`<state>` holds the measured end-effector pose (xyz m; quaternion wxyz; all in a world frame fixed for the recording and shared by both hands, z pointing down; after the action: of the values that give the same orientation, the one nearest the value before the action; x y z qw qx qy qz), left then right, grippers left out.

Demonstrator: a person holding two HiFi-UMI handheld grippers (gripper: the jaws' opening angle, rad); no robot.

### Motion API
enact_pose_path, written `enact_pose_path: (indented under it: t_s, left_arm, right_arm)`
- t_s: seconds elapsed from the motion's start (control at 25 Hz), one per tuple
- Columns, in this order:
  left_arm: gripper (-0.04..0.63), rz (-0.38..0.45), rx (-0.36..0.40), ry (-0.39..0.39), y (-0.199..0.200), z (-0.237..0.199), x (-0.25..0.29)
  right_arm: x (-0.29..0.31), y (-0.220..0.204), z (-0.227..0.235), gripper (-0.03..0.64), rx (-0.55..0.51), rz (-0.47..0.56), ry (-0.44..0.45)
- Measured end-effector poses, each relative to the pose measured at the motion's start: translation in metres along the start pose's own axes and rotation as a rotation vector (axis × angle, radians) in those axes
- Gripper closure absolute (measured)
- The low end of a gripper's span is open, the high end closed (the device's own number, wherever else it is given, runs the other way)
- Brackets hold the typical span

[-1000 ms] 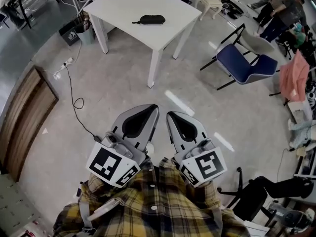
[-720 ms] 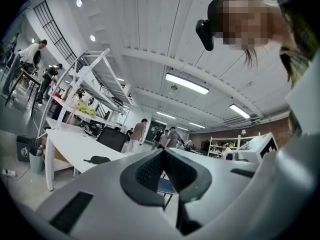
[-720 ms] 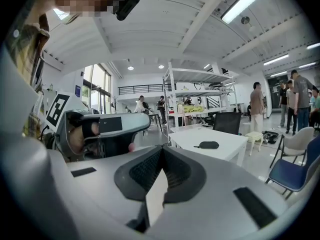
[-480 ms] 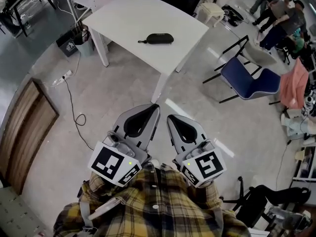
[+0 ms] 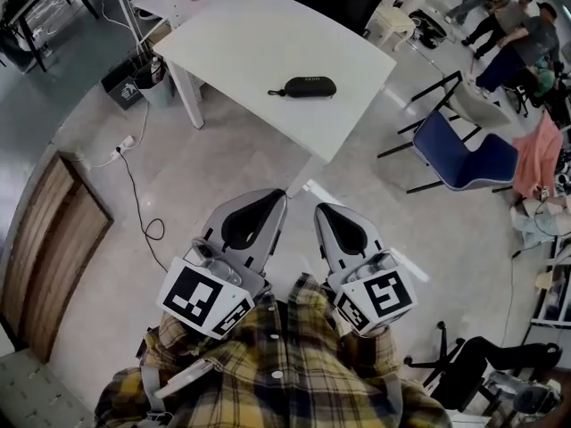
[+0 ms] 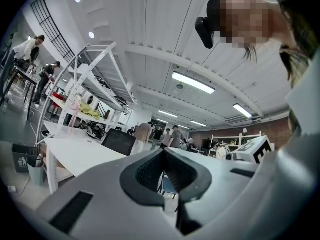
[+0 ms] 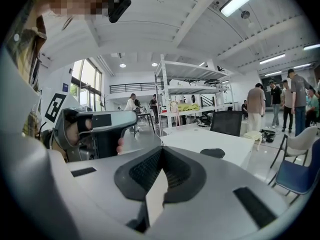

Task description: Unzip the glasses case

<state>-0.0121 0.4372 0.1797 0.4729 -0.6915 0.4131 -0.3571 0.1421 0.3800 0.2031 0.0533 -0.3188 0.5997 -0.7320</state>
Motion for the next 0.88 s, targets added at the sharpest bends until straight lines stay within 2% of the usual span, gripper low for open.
enact_pose_path:
  t_s: [0.44, 0.88]
  left_arm:
    - [0.588, -0.029, -0.018, 0.003, 0.007, -0.066, 0.037]
    - [0.588, -0.056, 0.005, -0.034, 0.043, -0.141, 0.146]
  right_arm:
    - [0.063, 0.013, 0.038, 0.618, 0.045, -0.024, -0.043]
    - [0.145, 0.057, 0.131, 0.618, 0.068, -0.022, -0.082]
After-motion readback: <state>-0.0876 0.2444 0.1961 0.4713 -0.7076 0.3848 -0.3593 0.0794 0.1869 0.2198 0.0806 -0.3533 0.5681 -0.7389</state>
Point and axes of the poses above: the fingertips, and each gripper's own axes: x forward along the fingers, z to its right, y out of its top, the point moved 8 cm from there along -x, backward along the fingers, and after that the axes turned 10 degrees about -z, right-handed, at the moved point
